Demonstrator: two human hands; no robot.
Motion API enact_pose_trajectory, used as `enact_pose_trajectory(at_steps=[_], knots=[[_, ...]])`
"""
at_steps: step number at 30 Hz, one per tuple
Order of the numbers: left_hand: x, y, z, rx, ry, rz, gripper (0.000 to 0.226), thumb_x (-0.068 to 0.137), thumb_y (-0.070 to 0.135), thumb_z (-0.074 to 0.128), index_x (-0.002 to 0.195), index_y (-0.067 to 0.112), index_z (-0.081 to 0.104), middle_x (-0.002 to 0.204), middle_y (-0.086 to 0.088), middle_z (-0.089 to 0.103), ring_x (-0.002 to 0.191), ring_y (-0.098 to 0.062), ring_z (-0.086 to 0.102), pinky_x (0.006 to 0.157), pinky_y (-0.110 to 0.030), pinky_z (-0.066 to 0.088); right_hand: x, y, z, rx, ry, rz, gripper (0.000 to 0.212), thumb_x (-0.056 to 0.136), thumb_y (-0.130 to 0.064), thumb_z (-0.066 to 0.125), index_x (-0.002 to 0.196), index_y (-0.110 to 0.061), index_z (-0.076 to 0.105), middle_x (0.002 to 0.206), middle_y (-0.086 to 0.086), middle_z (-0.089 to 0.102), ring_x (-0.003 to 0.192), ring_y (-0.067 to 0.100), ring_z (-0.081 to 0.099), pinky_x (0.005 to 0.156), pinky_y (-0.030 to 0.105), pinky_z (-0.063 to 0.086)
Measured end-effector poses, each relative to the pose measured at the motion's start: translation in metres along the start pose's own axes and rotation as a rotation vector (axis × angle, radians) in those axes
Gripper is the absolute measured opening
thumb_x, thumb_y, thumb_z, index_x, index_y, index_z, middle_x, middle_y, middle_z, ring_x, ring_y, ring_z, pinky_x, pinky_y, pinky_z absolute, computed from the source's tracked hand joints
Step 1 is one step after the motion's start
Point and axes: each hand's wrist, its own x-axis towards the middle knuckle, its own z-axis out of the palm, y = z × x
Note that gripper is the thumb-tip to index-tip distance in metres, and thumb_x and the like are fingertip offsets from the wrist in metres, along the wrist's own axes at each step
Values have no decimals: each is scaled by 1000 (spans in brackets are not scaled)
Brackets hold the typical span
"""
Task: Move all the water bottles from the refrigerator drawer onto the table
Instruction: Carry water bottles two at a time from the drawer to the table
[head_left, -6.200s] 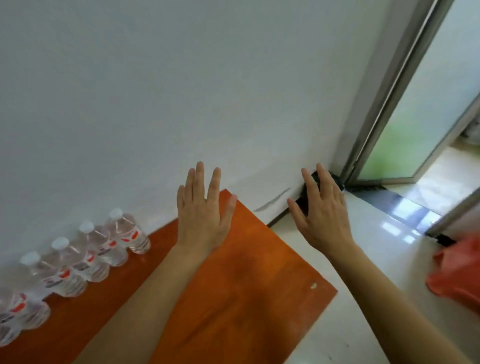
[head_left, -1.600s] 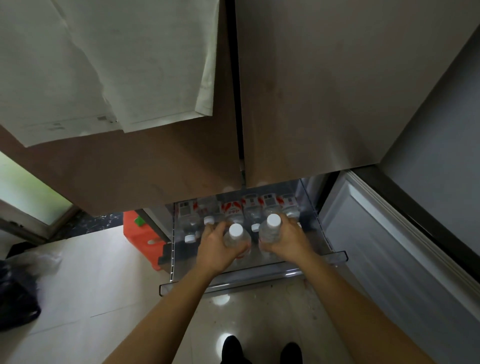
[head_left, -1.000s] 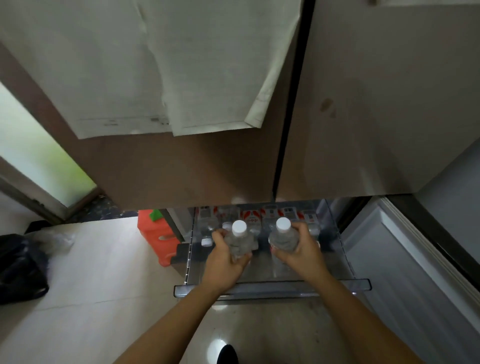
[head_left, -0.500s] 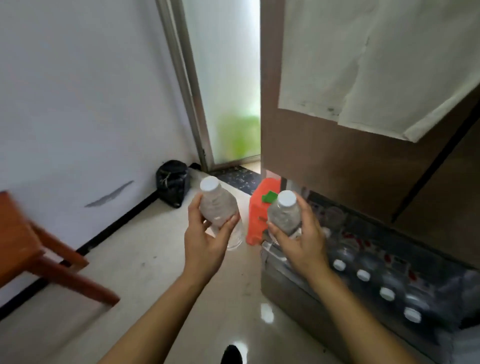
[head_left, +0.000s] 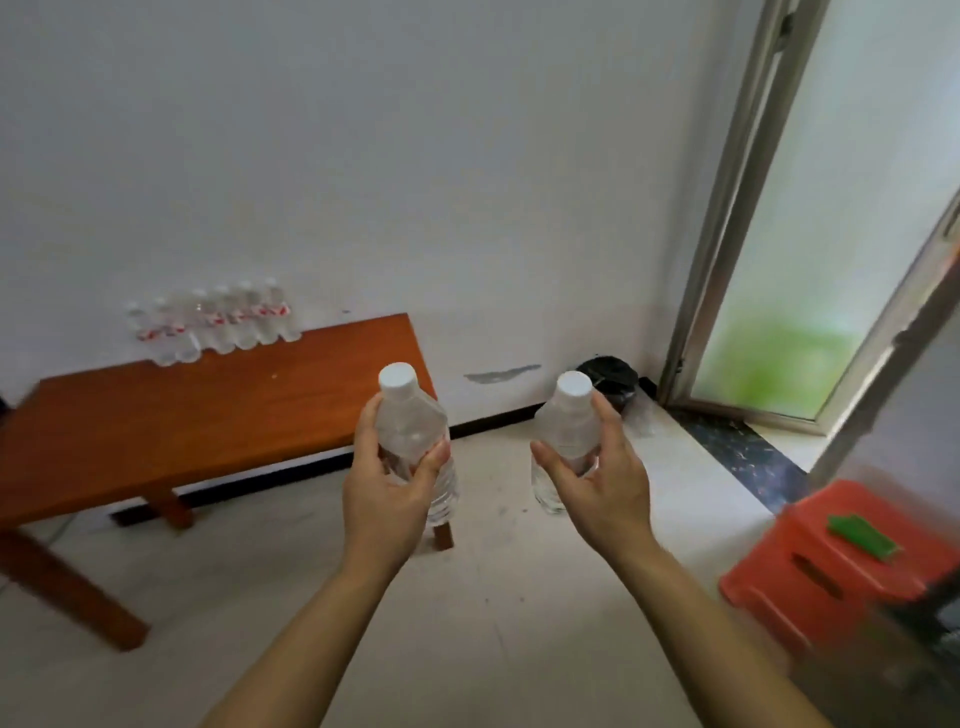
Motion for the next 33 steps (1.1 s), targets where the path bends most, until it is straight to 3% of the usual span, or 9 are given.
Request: enact_pose_trajectory(at_steps=[4, 6, 12, 16, 22, 28, 33], knots=[[34, -43, -105, 61, 108, -26, 80, 74, 50, 73, 143, 49, 31, 134, 23, 48, 123, -6, 50, 97, -34, 49, 10, -57, 112, 71, -134, -35, 82, 79, -73, 62, 146, -56, 18, 126, -27, 45, 105, 3, 53, 84, 32, 56], [53, -63, -156, 72, 161, -37, 78, 77, 47, 75, 143, 47, 32, 131, 25, 50, 120, 0, 52, 94, -29, 49, 15, -84, 166, 105, -193, -57, 81, 79, -75, 62, 145, -59, 18, 129, -28, 47, 111, 3, 55, 87, 37, 57], [112, -115, -247, 91, 286, -56, 74, 80, 36, 78, 143, 36, 38, 121, 37, 53, 112, 12, 54, 88, -19, 45, 44, -130, 290, 164, -294, -101, 75, 77, -76, 63, 138, -66, 20, 125, -42, 48, 113, -9, 53, 92, 32, 54], [163, -152, -264, 95, 316, -66, 74, 81, 32, 78, 143, 37, 38, 123, 37, 52, 116, 12, 51, 88, -17, 43, 76, -128, 360, 209, -349, -106, 76, 79, -72, 66, 141, -63, 22, 132, -34, 51, 121, -4, 53, 97, 37, 54], [275, -214, -266, 123, 316, -90, 77, 81, 31, 79, 144, 39, 37, 127, 31, 53, 121, 5, 52, 96, -27, 49, 156, -101, 466, 214, -362, -126, 74, 75, -81, 56, 136, -69, 17, 136, -21, 55, 122, 6, 56, 96, 44, 55], [410, -254, -257, 163, 280, -96, 76, 77, 33, 80, 139, 45, 39, 126, 29, 55, 121, 0, 55, 99, -33, 51, 269, -75, 559, 198, -340, -128, 72, 79, -77, 59, 137, -69, 17, 139, -22, 53, 121, 0, 53, 94, 32, 53], [496, -288, -260, 132, 275, -143, 78, 77, 21, 82, 140, 36, 40, 125, 25, 58, 118, -1, 58, 99, -35, 52, 341, -62, 625, 175, -365, -106, 73, 80, -73, 62, 139, -64, 20, 133, -27, 53, 117, 1, 57, 89, 32, 57]])
